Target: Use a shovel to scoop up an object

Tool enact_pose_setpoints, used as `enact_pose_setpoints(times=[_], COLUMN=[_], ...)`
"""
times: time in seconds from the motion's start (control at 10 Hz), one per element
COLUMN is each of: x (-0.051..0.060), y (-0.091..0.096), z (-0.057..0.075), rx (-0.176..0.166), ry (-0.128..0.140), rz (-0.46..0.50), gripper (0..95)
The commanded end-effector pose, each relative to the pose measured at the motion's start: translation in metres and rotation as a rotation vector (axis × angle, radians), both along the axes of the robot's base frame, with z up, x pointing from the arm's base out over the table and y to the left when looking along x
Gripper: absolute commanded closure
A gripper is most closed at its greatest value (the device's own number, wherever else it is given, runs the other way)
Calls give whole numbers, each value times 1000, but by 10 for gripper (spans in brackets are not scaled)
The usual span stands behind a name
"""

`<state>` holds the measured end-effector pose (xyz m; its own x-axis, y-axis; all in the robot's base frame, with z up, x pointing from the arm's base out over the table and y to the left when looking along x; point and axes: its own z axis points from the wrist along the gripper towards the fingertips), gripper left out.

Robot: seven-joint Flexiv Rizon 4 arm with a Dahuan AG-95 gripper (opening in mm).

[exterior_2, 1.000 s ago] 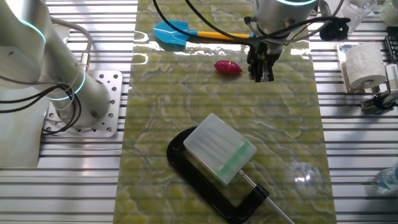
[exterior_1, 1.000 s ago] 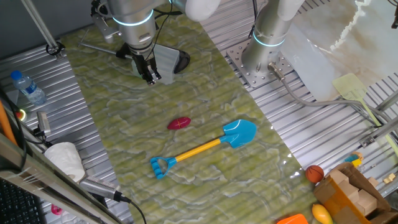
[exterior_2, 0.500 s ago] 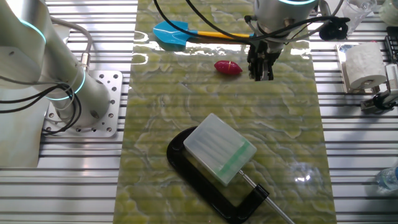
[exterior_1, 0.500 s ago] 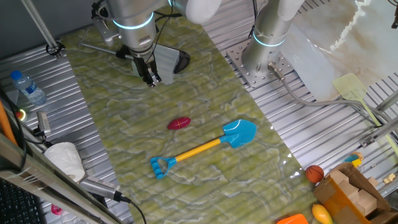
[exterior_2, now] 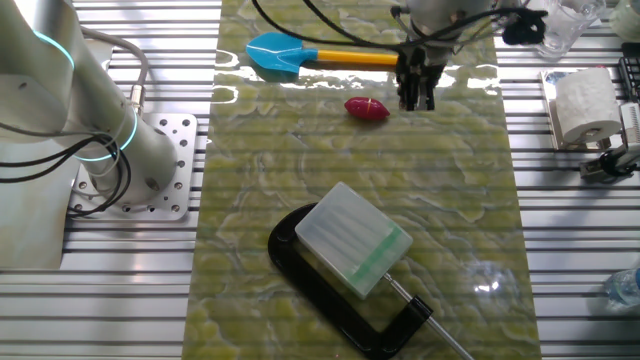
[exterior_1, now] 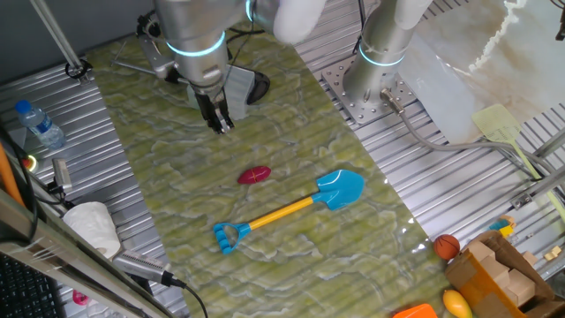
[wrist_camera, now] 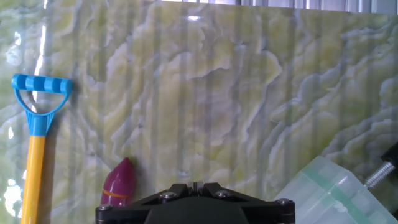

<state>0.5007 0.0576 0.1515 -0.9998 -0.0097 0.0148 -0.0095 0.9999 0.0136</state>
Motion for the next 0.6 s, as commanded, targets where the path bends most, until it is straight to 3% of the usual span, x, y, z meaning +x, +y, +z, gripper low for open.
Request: enact_pose_setpoints(times=[0.1, 0.2, 0.5, 0.6], x=[0, 1, 12, 16], y=[15, 30, 50, 57], z=[-7, -12, -8, -6], rx=[3, 1, 4, -13], ry=[-2, -2, 2, 3], rz=[-10, -8, 33, 25], gripper=[950, 760, 760, 760])
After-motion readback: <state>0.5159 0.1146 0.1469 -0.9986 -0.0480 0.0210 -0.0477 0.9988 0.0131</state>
